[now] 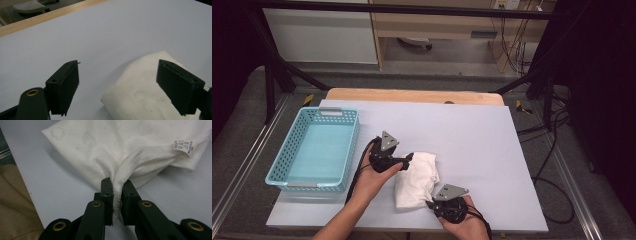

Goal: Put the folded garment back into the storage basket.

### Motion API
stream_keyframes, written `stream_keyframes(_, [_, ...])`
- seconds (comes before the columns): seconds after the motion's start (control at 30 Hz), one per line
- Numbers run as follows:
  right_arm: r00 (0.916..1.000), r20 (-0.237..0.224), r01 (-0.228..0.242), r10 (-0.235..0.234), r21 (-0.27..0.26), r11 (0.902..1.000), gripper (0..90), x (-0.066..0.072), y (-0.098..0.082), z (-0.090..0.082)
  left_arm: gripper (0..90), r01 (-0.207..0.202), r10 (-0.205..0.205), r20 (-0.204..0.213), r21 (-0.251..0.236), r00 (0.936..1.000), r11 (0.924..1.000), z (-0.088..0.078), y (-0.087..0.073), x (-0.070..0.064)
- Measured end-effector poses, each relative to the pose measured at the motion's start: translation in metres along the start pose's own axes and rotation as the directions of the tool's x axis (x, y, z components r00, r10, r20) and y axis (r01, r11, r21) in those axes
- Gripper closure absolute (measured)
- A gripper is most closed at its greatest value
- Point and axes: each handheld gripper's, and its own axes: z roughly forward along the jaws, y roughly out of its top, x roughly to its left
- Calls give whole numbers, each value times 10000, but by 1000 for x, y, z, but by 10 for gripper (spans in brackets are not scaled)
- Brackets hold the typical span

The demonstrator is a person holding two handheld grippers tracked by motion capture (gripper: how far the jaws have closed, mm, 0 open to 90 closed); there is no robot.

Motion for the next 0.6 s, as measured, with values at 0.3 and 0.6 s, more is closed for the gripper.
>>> stream_keyframes(0.3, [10000, -4, -12, 12, 17, 10000, 822, 0, 0, 0, 186, 36, -34, -89, 227, 10000, 9997, 6, -4, 4])
stream_keyframes(0.6, [10000, -1, -1, 1, 19, 10000, 821, 0, 0, 0, 186, 129, -125, -129, 301, 9998, 9995, 11, -6, 5])
